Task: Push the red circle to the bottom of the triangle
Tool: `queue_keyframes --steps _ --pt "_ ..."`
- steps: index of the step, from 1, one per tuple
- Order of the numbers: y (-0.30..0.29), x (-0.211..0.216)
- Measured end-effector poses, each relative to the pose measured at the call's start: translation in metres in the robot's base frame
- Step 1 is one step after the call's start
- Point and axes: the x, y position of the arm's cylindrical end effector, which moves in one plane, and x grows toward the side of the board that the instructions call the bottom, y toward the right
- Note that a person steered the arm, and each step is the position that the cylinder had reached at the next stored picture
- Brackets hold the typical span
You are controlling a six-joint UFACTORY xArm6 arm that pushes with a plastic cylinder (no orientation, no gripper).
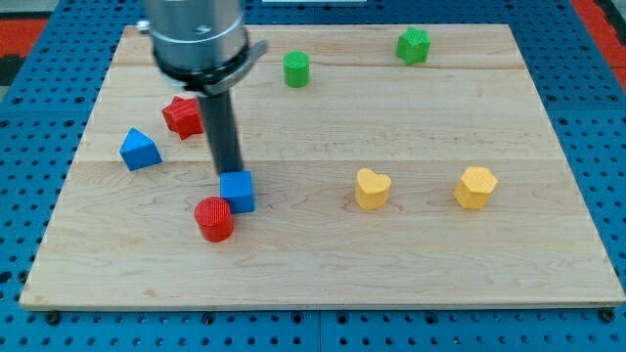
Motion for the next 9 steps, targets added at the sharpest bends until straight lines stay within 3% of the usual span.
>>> queue_keyframes --steps 2,3,4,5,6,7,8,9 --pt "-0.011 0.034" --pt "0.038 0.037" --pt "0.046 0.044" --pt "0.075 0.090" --pt "0.061 0.107" --pt "0.003 0.052" --pt "-0.020 0.032" --pt "0.007 0.059"
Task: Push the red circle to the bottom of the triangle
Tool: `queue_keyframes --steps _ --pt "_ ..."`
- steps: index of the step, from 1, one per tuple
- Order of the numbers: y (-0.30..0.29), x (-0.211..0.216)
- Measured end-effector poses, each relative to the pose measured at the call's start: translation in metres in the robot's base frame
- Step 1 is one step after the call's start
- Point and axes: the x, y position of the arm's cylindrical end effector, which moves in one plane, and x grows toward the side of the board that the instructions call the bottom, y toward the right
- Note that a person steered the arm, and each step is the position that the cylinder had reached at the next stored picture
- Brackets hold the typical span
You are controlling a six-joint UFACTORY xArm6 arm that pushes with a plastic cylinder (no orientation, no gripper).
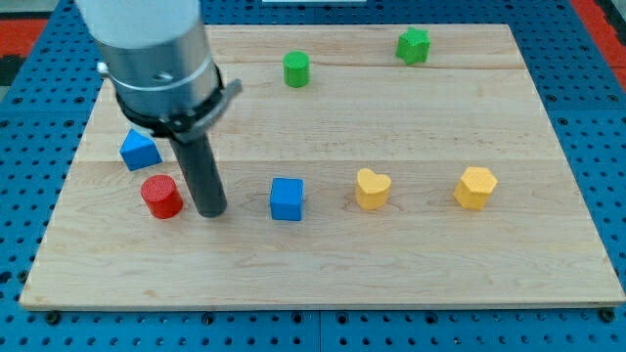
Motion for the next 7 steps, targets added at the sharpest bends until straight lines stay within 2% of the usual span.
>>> queue_keyframes --steps 1,2,3,4,5,6,7 --pt "-0.043 -0.024" --pt "-0.056 -0.021" --pt "-0.068 0.023" --pt "-0.111 0.005" --pt "-0.109 -0.024" --pt "-0.100 -0.025" --pt "-0.131 -0.025"
